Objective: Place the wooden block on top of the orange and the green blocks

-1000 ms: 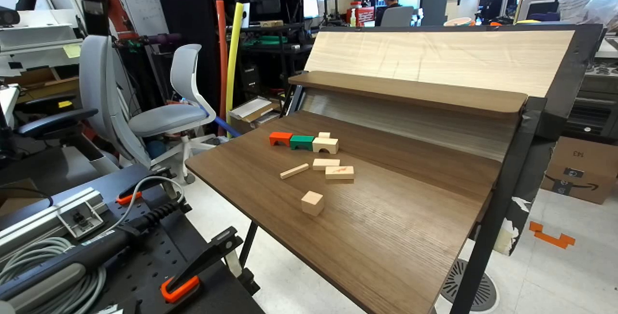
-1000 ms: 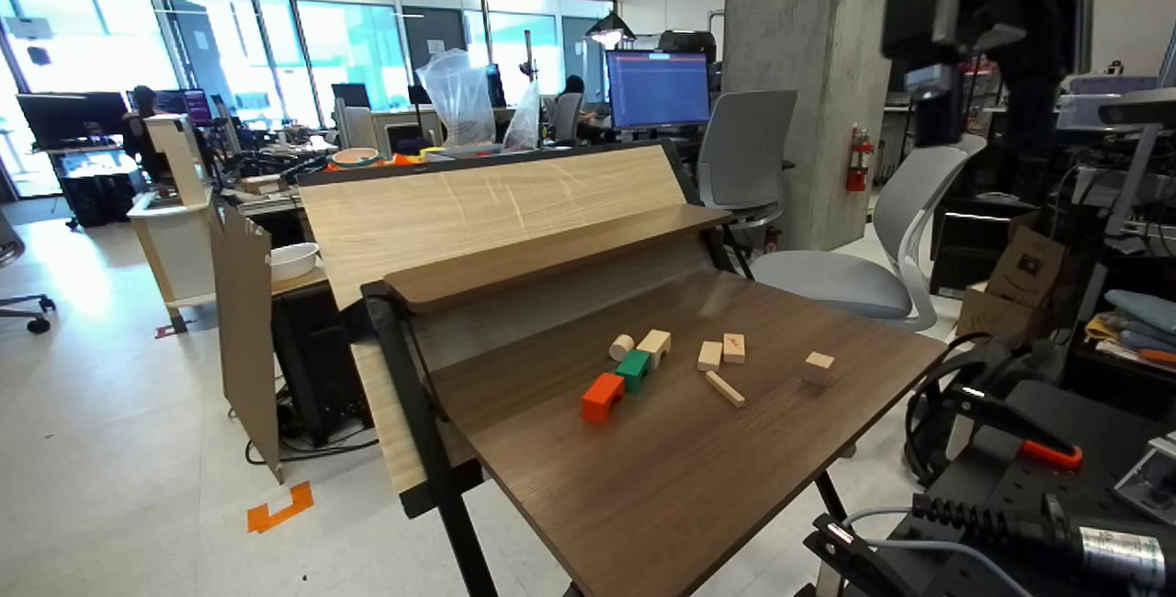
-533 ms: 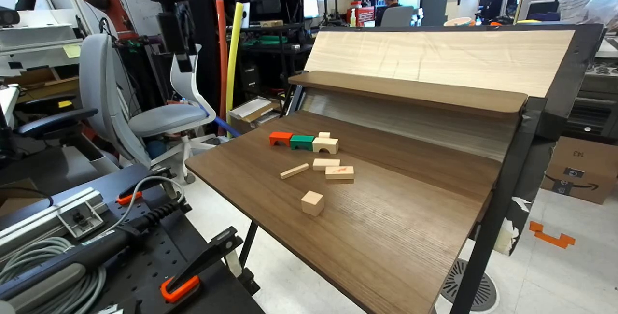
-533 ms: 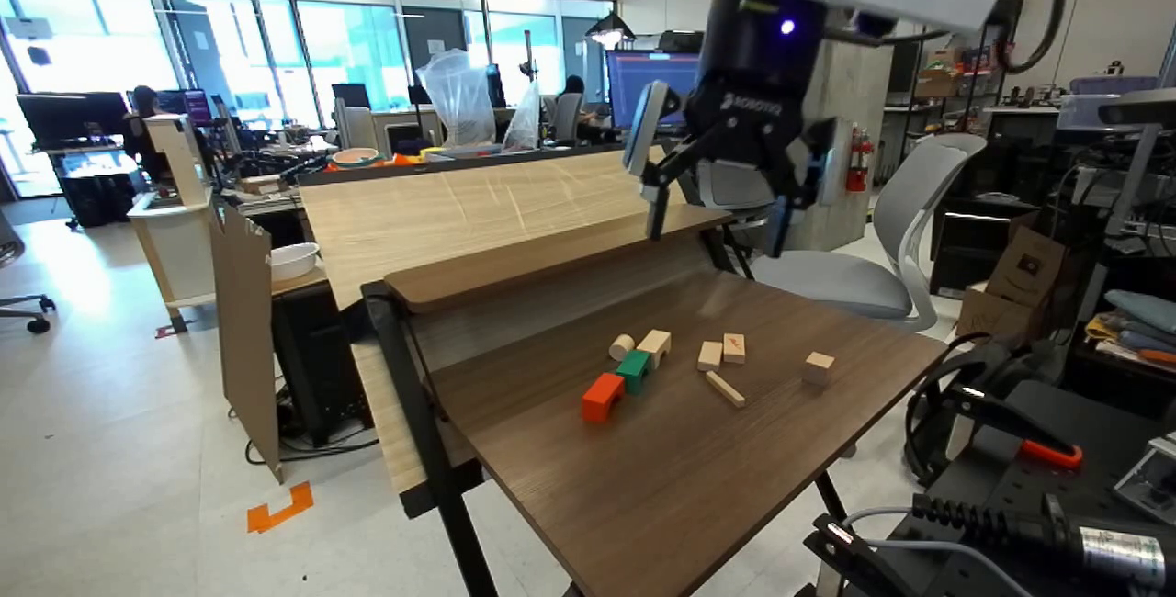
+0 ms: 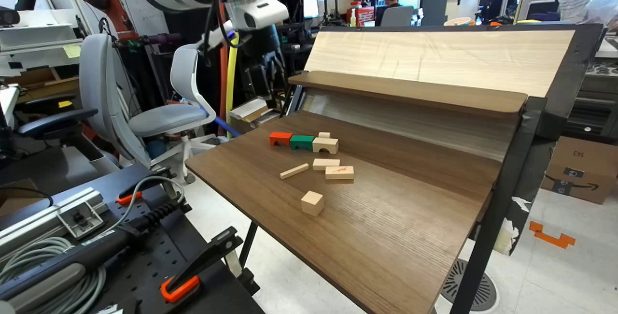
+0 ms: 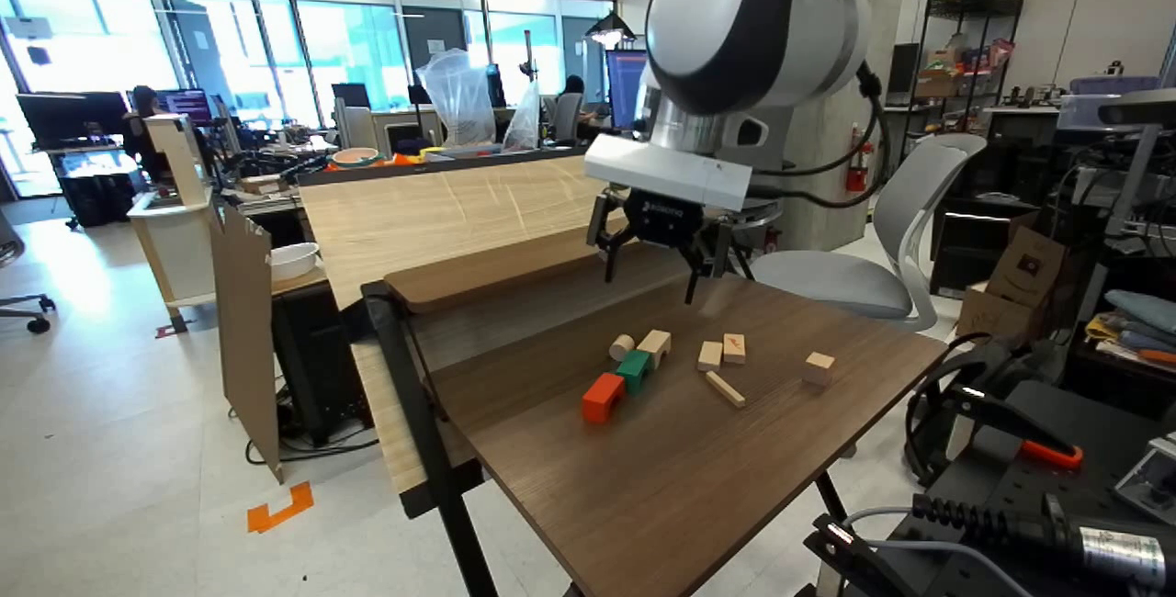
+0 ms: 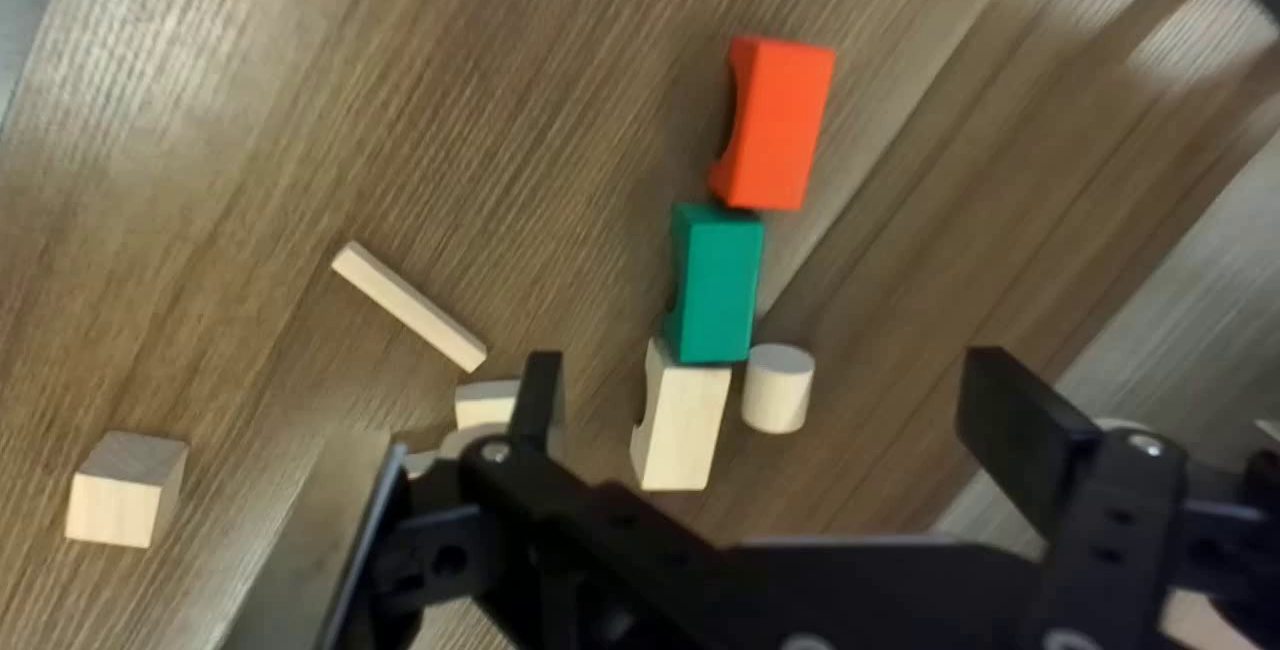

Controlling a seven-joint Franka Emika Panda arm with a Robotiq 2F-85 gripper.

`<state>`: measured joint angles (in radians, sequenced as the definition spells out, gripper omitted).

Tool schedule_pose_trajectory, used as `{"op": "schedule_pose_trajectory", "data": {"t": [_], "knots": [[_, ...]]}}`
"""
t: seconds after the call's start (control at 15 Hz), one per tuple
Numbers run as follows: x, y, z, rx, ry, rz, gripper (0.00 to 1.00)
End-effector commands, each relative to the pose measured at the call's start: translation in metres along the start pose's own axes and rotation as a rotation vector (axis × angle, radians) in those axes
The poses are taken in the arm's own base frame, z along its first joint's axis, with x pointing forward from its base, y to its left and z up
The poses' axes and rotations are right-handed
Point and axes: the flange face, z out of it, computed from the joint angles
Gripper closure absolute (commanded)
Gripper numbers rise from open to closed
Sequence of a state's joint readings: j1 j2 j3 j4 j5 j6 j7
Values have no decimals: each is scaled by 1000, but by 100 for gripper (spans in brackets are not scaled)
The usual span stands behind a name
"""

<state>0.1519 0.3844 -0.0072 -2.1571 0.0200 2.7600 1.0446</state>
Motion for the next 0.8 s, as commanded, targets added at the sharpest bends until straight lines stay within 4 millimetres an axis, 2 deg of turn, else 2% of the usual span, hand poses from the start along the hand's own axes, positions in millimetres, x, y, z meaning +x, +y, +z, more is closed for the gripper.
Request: {"op": "schedule_pose_trajectory", "data": {"t": [0.0, 0.2, 0.33, 0.73], "knots": [[37, -16, 45, -90, 117, 119, 0], [55, -11, 76, -171, 152, 152, 0], [62, -7, 87, -213, 155, 153, 0], [75, 3, 99, -268, 137, 149, 0]]}}
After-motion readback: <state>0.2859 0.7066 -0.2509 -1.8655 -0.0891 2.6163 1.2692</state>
